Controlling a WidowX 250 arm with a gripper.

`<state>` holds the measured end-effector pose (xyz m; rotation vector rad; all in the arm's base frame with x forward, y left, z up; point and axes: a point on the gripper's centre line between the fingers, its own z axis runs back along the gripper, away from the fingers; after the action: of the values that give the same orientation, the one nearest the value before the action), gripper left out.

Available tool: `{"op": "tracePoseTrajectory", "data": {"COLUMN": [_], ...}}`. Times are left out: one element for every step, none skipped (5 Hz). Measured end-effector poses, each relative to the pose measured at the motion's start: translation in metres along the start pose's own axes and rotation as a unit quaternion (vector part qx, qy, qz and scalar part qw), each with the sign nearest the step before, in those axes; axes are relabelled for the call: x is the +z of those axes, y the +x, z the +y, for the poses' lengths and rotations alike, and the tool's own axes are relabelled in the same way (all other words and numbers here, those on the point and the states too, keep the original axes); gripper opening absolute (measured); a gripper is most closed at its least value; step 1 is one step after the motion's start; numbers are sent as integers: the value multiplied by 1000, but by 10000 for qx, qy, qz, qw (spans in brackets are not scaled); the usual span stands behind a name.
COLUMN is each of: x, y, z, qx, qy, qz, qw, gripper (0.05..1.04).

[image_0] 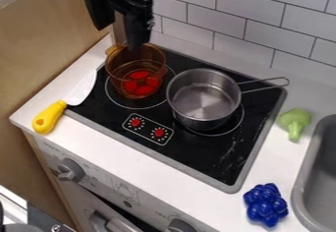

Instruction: Moved the yellow knife into the translucent pot on the left burner

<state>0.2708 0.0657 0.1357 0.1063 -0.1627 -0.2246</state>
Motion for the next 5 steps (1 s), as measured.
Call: {"op": "tracePoseTrajectory", "data": {"x": [-4,-17,-13,-16,-28], "y": [-1,-22,-39,-55,-64], "z": [10,16,32,50,54], "qx": [-37,-110,-279,-325,-322], "qy": [-33,-167,11,315,524], "qz": [-168,-161,-286,-268,-320], "qw": [9998,9997,9992,9986,9976], "gripper": [999,999,999,999,999]}}
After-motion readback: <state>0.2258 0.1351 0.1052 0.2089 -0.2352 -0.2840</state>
